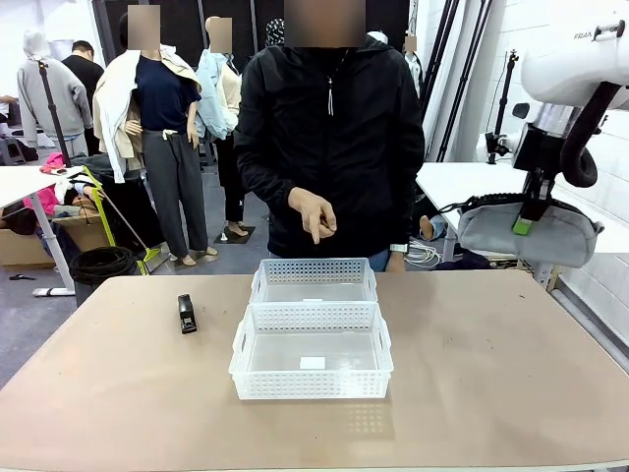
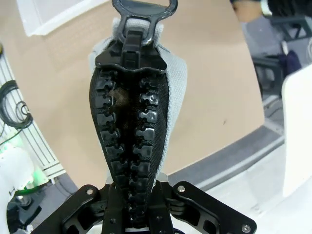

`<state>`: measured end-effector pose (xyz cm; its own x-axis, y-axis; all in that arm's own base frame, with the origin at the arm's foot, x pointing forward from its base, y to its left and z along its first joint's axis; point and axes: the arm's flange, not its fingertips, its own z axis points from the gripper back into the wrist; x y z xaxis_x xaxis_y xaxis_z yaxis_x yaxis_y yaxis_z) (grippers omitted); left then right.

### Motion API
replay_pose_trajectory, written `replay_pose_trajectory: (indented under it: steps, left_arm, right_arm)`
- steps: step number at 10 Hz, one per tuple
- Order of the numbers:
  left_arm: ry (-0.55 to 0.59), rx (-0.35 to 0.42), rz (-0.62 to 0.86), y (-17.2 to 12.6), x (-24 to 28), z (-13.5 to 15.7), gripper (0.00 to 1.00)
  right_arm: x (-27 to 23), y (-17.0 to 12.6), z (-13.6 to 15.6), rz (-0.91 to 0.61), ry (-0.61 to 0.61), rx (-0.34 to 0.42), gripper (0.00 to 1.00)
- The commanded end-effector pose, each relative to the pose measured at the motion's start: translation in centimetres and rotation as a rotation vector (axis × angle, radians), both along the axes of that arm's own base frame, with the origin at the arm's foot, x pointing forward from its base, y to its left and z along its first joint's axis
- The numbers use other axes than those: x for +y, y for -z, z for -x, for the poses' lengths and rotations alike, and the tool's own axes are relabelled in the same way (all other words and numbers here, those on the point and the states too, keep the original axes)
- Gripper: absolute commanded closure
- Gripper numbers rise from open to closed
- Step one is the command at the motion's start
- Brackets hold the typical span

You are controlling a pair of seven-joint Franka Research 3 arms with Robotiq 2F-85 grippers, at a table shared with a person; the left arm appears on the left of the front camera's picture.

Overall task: Distribute items into two baskets.
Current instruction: Move the picked Pencil pouch towards the Organizing basket indicated by the person, stopping as directed.

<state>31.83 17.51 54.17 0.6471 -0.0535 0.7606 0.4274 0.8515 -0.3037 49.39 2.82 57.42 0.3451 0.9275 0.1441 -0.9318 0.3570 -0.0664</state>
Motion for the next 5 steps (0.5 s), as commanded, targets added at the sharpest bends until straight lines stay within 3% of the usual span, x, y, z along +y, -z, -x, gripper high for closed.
replay_pose_trajectory:
  steps: [1, 5]
  left_arm:
    - [-0.003, -0.01, 0.01, 0.0, 0.1, -0.1, 0.0]
    - [-0.003, -0.01, 0.01, 0.0, 0.1, -0.1, 0.0]
  right_arm:
    - [1.6, 0.8, 1.1, -0.036, -0.084, 0.001, 1.0]
    - [7.3, 1.0, 0.5, -0.009, -0.198, -0.03, 1.0]
